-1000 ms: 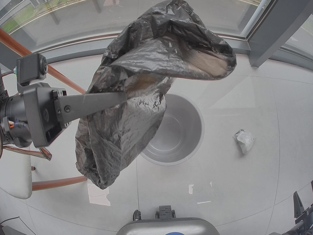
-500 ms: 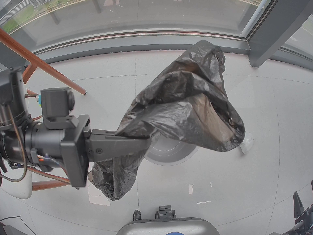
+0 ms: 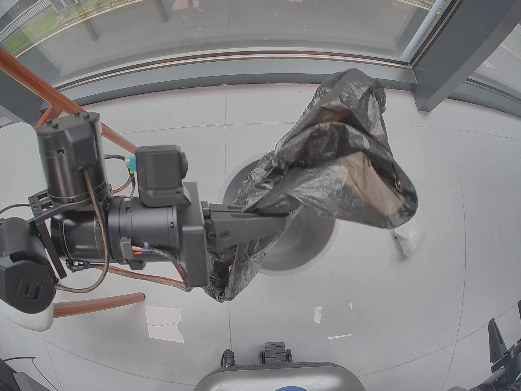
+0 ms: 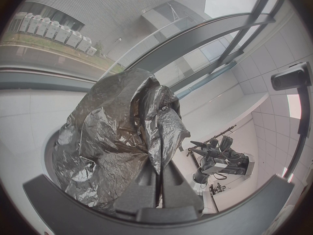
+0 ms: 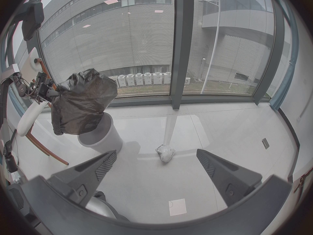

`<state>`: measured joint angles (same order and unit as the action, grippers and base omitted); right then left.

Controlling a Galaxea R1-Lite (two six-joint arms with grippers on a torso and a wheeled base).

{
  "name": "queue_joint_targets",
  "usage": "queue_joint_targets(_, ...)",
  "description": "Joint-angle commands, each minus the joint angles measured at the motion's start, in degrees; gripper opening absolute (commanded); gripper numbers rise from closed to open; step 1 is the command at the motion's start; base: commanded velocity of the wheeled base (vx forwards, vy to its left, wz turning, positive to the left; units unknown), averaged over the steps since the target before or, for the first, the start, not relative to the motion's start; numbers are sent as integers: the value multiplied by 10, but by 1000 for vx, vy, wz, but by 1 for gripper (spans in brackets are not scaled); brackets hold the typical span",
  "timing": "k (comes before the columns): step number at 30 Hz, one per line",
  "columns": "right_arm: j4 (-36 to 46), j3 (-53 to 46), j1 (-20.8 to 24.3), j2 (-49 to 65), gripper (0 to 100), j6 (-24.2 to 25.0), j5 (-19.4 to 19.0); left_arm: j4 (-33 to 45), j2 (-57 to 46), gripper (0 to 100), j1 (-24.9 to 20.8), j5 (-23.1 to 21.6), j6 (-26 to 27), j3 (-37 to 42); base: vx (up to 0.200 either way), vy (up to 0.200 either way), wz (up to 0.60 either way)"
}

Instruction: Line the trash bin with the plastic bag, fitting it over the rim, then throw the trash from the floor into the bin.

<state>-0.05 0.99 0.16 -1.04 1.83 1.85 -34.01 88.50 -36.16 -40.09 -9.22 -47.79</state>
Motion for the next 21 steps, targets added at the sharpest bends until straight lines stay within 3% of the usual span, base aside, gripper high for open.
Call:
queue_joint_targets(1, 0, -10, 0, 10, 100, 0, 0, 3, 15, 0, 0, 1, -1, 17, 0, 0, 0)
queue_joint_targets(14, 0, -10, -1, 10, 100, -3, 0, 5, -56, 0, 10, 21, -2, 126, 0, 0, 0)
queue_joint_targets(20, 0, -10, -1, 10, 100, -6, -1, 5, -66, 0, 14, 25, -2, 127, 0, 0, 0)
queue_joint_targets(21, 0, -10, -1, 10, 100, -5, -1, 4, -66, 0, 14, 41, -1, 128, 0, 0, 0)
